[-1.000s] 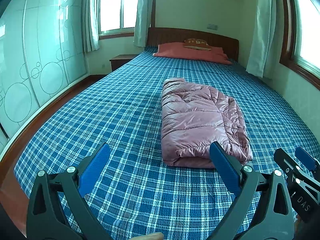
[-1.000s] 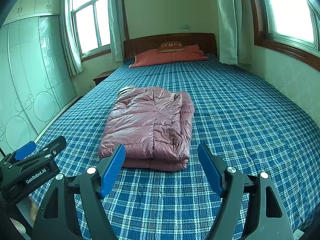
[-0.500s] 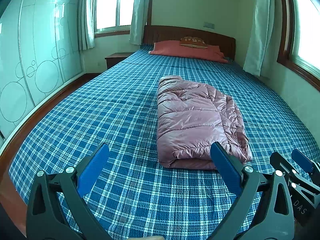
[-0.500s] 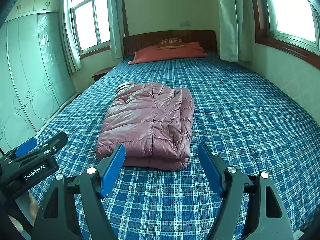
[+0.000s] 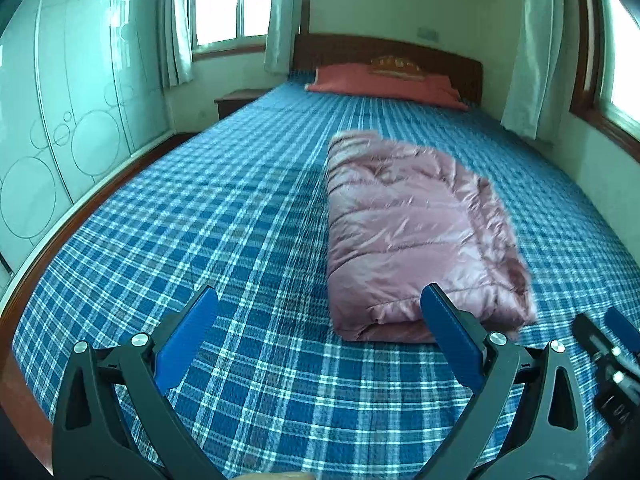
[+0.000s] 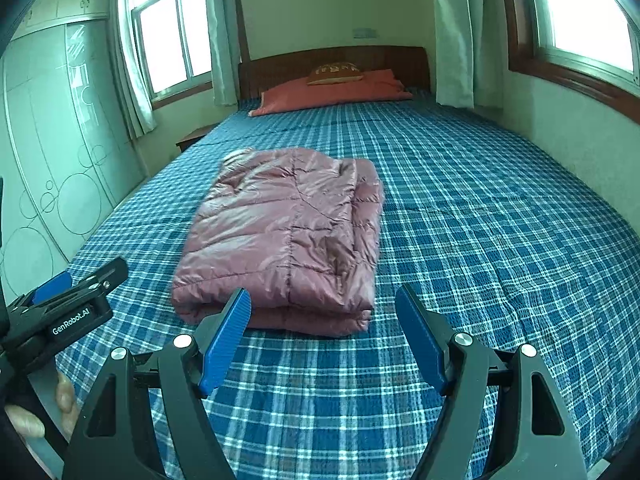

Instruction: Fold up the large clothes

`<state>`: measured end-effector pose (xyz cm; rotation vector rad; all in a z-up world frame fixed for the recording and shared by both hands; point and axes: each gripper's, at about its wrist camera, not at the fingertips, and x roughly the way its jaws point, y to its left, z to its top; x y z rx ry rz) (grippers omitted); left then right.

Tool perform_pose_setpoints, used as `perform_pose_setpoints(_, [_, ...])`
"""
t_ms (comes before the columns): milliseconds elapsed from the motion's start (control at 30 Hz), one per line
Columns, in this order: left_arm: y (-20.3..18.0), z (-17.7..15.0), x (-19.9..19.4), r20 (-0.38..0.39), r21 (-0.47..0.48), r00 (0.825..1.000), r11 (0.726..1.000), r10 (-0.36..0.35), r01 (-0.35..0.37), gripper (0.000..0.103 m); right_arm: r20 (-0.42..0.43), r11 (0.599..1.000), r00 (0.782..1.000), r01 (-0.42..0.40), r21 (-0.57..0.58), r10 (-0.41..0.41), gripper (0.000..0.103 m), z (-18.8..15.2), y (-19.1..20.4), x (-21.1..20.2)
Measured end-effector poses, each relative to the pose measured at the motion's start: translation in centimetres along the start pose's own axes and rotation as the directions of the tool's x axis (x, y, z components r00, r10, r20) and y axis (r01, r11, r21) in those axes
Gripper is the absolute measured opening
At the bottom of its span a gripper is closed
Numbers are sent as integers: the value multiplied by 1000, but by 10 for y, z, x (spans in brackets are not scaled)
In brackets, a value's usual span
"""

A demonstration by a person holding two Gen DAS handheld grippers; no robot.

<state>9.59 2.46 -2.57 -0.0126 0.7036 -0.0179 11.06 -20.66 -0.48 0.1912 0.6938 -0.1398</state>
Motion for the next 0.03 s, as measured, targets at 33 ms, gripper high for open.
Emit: perform_pose_setpoints(33, [5, -1, 9, -14, 0, 1000, 1000, 3, -3, 101, 0, 1000, 1000, 0, 0, 0, 74, 0, 0, 0])
